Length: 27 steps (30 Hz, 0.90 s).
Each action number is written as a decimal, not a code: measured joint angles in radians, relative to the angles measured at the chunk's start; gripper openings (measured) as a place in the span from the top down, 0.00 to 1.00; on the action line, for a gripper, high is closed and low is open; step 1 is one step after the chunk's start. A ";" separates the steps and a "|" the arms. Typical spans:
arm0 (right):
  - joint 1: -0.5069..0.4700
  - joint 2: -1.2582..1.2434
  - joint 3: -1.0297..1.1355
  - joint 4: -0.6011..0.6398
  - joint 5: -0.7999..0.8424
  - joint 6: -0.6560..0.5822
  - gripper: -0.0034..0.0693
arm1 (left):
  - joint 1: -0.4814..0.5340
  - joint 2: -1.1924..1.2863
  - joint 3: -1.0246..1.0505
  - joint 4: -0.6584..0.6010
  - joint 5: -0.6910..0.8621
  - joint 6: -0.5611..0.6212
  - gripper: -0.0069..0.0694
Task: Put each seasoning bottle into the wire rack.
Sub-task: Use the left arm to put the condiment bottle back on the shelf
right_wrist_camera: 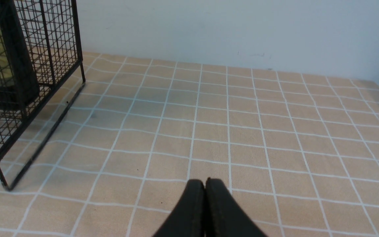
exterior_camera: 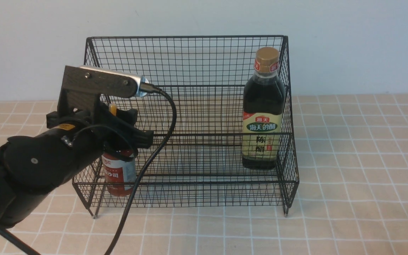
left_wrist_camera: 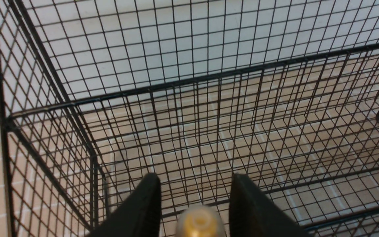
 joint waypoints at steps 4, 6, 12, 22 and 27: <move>0.000 0.000 0.000 0.000 0.000 0.008 0.97 | 0.000 0.019 -0.002 0.000 0.013 0.000 0.58; 0.000 0.000 0.000 0.000 0.000 0.018 0.97 | 0.000 0.028 -0.002 0.000 0.036 0.000 0.57; 0.000 0.000 0.000 0.000 0.000 0.021 0.97 | -0.002 0.034 -0.005 0.008 0.076 0.000 0.49; 0.000 0.000 0.000 0.000 0.000 0.021 0.97 | -0.002 -0.092 -0.005 0.012 0.134 0.079 0.44; 0.000 0.000 0.000 0.000 0.000 0.021 0.97 | -0.002 -0.235 -0.005 0.014 0.299 0.084 0.56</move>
